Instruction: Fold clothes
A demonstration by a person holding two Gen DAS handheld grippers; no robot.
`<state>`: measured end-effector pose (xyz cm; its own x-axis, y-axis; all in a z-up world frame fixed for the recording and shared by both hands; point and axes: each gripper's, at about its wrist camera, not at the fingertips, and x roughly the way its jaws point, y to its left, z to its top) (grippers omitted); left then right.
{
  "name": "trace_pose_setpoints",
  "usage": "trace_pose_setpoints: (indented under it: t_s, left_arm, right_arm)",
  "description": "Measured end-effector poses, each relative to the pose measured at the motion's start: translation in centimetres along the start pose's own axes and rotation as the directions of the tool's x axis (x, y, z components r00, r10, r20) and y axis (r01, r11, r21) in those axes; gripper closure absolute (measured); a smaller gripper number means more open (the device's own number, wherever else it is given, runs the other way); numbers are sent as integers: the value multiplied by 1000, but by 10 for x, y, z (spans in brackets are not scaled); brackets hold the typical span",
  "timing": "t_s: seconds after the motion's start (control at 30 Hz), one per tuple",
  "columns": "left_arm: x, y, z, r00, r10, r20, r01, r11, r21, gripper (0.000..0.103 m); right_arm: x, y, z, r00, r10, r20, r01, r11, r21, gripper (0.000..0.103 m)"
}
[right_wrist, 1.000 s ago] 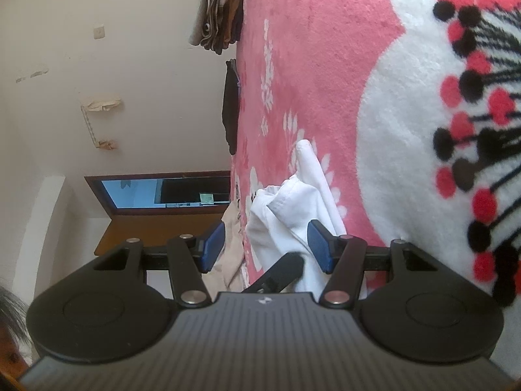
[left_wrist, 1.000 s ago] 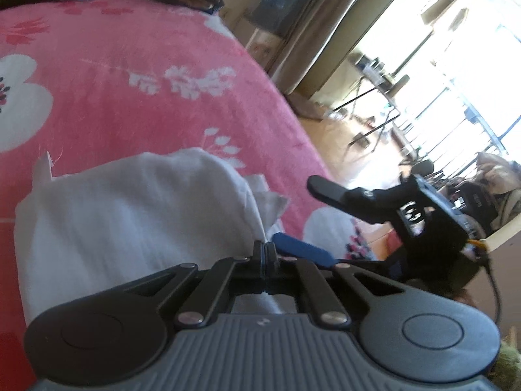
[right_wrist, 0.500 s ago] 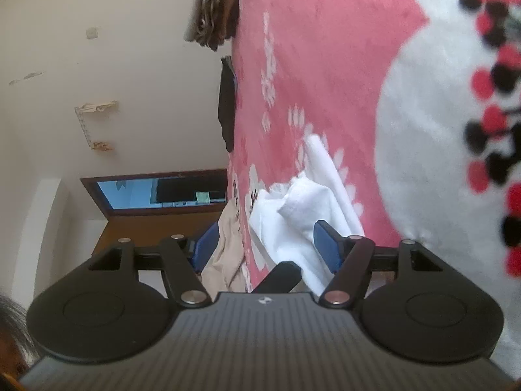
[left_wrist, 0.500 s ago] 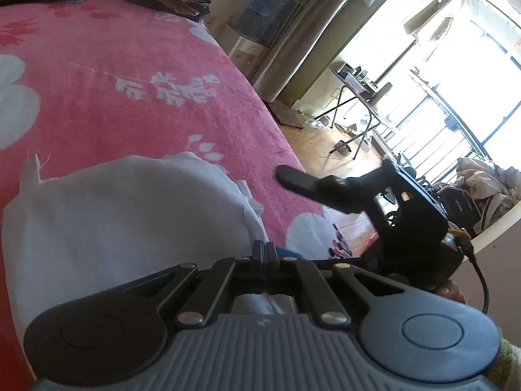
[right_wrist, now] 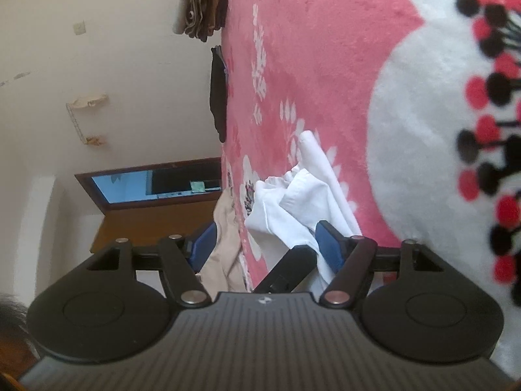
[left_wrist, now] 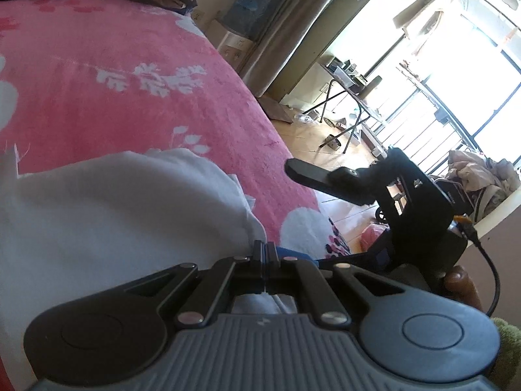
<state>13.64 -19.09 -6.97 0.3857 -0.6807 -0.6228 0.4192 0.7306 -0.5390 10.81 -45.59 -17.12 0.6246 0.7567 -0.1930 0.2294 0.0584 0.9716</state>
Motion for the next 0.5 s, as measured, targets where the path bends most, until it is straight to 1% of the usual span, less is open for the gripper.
trace_pose_setpoints:
  t_s: [0.23, 0.33, 0.37, 0.43, 0.5]
  left_arm:
    - [-1, 4, 1, 1000, 0, 3, 0, 1000, -16, 102]
    - [-1, 8, 2, 1000, 2, -1, -2, 999, -34, 102]
    - [-1, 9, 2, 1000, 3, -1, -3, 999, -34, 102]
    - [-2, 9, 2, 1000, 2, 2, -2, 1000, -30, 102]
    - [-3, 8, 1, 1000, 0, 6, 0, 1000, -27, 102]
  right_arm:
    - [-11, -2, 3, 1000, 21, -11, -21, 1000, 16, 36]
    - [-19, 3, 5, 999, 44, 1, -44, 999, -13, 36]
    - [-19, 6, 6, 999, 36, 10, -35, 999, -37, 36]
    - [-19, 14, 8, 999, 15, 31, -13, 996, -87, 40]
    - [-15, 21, 10, 999, -5, 41, 10, 991, -131, 54]
